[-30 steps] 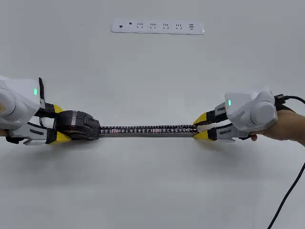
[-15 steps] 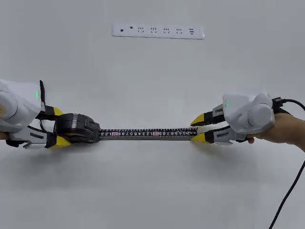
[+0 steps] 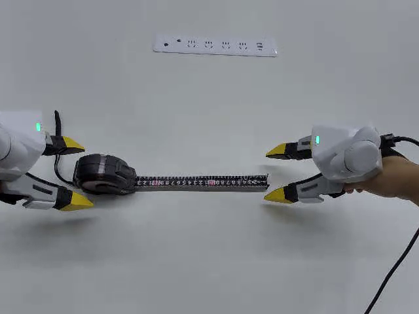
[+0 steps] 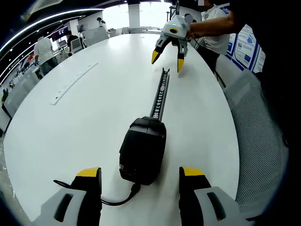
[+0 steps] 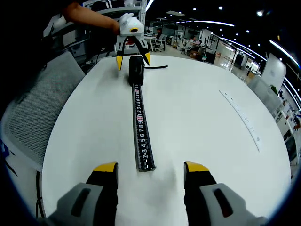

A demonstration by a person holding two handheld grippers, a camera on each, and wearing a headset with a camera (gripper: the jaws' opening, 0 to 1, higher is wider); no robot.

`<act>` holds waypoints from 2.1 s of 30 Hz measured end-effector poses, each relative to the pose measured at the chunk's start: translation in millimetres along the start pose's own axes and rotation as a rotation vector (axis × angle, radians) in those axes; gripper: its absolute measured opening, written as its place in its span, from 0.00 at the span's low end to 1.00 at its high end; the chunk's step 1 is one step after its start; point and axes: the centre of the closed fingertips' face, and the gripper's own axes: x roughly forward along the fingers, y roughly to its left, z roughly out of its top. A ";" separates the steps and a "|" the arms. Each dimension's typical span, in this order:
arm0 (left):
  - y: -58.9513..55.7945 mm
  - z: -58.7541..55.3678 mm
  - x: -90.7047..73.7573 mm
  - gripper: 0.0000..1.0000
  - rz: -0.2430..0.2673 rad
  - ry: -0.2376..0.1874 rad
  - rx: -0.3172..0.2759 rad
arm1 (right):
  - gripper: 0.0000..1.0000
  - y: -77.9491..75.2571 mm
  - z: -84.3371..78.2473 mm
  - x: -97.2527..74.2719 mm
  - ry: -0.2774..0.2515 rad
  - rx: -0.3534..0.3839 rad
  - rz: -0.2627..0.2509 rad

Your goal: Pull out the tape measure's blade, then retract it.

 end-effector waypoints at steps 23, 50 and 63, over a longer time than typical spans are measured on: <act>-1.8 7.8 -14.6 1.00 0.054 -0.045 -0.072 | 1.00 -1.7 -2.1 -19.8 -0.002 0.117 -0.092; -24.0 5.2 -42.2 1.00 0.142 -0.167 -0.217 | 0.99 16.1 -1.9 -48.7 -0.044 0.251 -0.231; -34.0 6.5 -50.3 1.00 0.239 -0.227 -0.307 | 0.98 27.2 -3.3 -59.2 -0.069 0.333 -0.309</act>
